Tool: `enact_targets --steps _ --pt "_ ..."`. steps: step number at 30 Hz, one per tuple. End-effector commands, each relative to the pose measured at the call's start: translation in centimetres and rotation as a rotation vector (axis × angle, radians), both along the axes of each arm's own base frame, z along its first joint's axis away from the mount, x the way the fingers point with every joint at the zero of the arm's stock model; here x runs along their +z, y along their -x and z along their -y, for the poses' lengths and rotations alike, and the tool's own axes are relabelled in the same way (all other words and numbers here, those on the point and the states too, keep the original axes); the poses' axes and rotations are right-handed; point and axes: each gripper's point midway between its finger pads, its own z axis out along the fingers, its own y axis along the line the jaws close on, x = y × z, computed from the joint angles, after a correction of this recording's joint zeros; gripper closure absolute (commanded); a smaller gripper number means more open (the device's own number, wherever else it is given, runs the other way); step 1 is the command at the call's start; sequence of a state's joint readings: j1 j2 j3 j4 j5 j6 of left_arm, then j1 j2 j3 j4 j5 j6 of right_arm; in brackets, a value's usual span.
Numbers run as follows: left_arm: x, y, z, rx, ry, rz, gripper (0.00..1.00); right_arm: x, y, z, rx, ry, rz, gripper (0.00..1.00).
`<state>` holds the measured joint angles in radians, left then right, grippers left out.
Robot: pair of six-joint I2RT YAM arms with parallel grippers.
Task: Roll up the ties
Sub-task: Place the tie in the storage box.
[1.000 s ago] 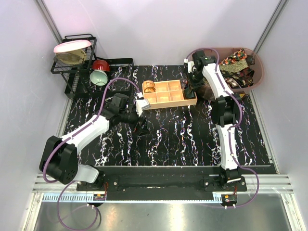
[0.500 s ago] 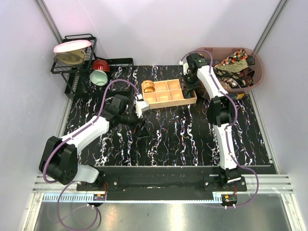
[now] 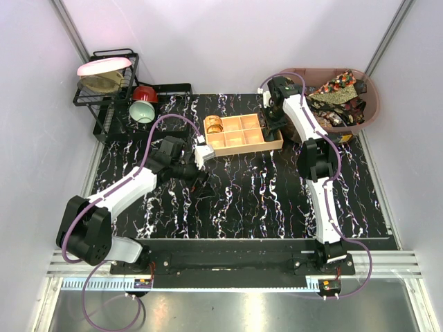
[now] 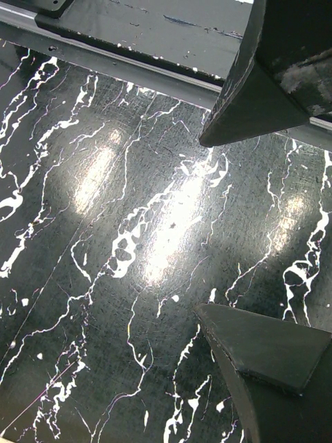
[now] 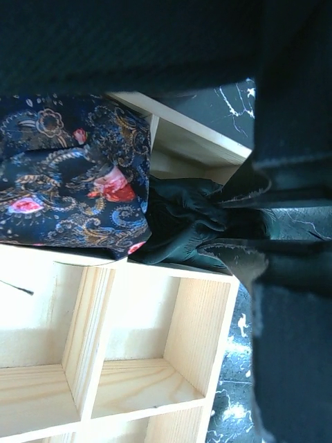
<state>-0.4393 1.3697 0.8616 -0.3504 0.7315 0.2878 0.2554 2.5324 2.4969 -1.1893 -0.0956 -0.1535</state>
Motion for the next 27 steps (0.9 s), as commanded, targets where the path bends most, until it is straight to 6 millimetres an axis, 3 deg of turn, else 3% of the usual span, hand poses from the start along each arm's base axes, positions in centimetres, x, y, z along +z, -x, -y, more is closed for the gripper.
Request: enact_targets --steps 1,11,17,19,26,27 --pt "1.5 0.3 0.2 -0.022 0.045 0.030 0.01 -1.8 -0.5 -0.3 0.018 0.025 -0.001 0.78" --pt "1.9 0.3 0.5 -0.031 0.058 0.023 0.01 2.4 -0.7 -0.8 0.022 -0.009 0.071 0.60" --pt "2.0 0.4 0.6 -0.036 0.063 0.016 0.01 3.6 -0.7 -1.1 0.018 -0.028 0.090 0.59" --pt "2.0 0.4 0.5 -0.034 0.063 0.016 0.01 4.1 -0.7 -1.1 0.014 -0.033 0.098 0.53" --pt "2.2 0.5 0.6 -0.036 0.064 0.013 0.01 5.1 -0.6 -1.2 0.007 -0.041 0.112 0.50" --pt "2.2 0.5 0.6 -0.036 0.063 0.012 0.01 5.1 -0.5 -1.2 0.006 -0.041 0.111 0.45"
